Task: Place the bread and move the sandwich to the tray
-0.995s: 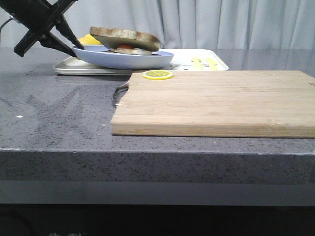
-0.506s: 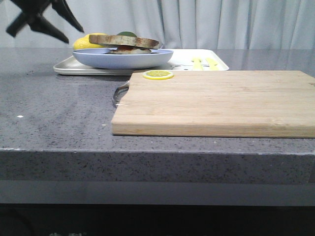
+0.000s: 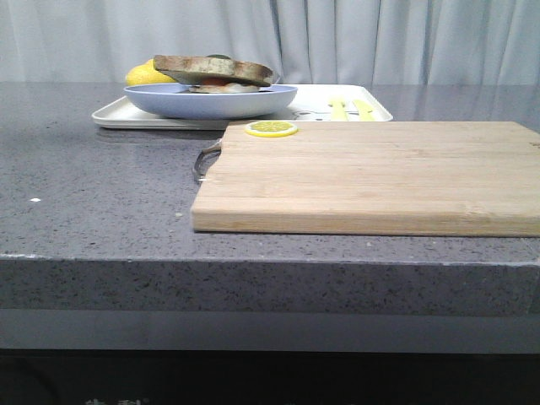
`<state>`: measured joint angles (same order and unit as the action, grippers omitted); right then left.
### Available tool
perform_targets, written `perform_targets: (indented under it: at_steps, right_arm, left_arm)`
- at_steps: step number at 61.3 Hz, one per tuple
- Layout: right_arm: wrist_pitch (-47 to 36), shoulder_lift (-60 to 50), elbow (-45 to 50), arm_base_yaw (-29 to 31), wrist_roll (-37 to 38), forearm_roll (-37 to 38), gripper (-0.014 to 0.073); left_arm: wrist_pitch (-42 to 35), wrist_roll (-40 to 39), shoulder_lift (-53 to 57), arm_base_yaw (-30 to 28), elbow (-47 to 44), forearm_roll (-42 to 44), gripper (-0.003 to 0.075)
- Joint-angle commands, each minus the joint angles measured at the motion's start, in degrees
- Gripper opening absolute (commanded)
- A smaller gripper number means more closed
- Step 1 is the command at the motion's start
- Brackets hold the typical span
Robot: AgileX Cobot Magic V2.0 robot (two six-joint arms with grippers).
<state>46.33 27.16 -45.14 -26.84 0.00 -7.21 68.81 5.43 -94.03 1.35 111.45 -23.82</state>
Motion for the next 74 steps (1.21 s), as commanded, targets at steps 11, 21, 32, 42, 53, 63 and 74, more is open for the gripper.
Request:
perform_targets:
  at_steps: [11, 21, 32, 42, 53, 63, 74]
  right_arm:
    - [-4.44, 0.20, -1.16, 0.18, -0.37, 0.04, 0.0581]
    - [-4.44, 0.20, -1.16, 0.18, -0.37, 0.04, 0.0581]
    - [-4.44, 0.20, -1.16, 0.18, -0.37, 0.04, 0.0581]
    - [-4.44, 0.20, -1.16, 0.18, -0.37, 0.04, 0.0581]
    - [-4.44, 0.20, -1.16, 0.18, -0.37, 0.04, 0.0581]
    - [-4.38, 0.20, -1.16, 0.18, -0.37, 0.04, 0.0581]
    - [-4.31, 0.20, -1.16, 0.18, -0.37, 0.04, 0.0581]
  left_arm:
    - [-7.94, 7.73, 21.28, 0.43, -14.93, -0.52, 0.0295]
    - [-14.84, 11.79, 35.49, 0.43, -29.55, -0.52, 0.0295]
    - [-20.38, 13.11, 47.50, 0.43, -44.44, -0.52, 0.0295]
    - [-20.33, 13.11, 53.26, 0.43, -52.59, -0.52, 0.0295]
    - [-18.32, 15.39, 56.26, 3.36, -55.41, -0.92, 0.0295]
    - [-16.74, 15.84, 58.25, 9.40, -55.79, 3.56, 0.0295]
    - [-16.96, 4.84, 59.99, 10.13, -55.79, 16.36, 0.0295]
